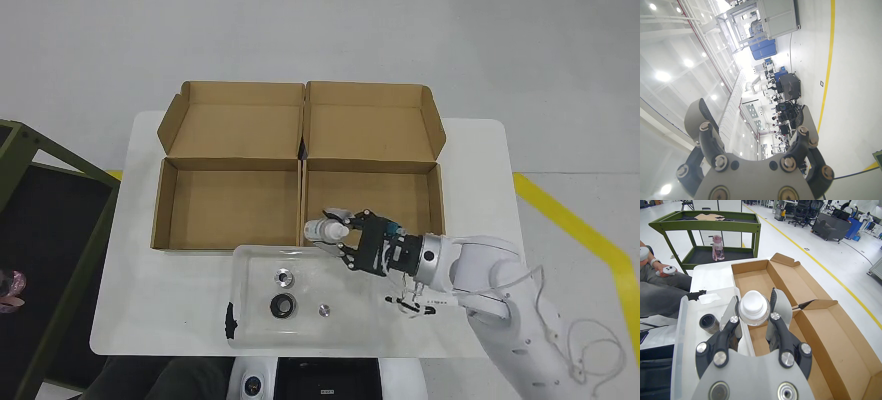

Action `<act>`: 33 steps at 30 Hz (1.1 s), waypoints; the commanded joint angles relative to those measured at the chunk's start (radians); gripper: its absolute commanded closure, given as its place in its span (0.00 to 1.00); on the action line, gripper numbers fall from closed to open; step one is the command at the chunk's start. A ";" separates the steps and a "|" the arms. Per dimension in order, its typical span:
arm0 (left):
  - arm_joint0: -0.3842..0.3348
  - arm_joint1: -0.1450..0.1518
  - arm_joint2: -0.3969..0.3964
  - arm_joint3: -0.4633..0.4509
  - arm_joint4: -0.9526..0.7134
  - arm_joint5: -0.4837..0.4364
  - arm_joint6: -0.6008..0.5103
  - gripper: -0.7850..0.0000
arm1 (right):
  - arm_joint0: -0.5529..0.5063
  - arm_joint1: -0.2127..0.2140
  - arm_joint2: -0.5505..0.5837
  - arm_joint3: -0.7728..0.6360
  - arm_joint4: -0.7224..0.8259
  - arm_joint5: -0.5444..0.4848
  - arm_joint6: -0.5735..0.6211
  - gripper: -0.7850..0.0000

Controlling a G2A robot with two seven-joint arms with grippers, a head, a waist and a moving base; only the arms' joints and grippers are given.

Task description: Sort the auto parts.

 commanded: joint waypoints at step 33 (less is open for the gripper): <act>0.000 0.000 0.000 0.000 0.000 0.000 0.000 0.00 | 0.299 -0.057 -0.183 0.478 -0.026 0.174 -0.030 1.00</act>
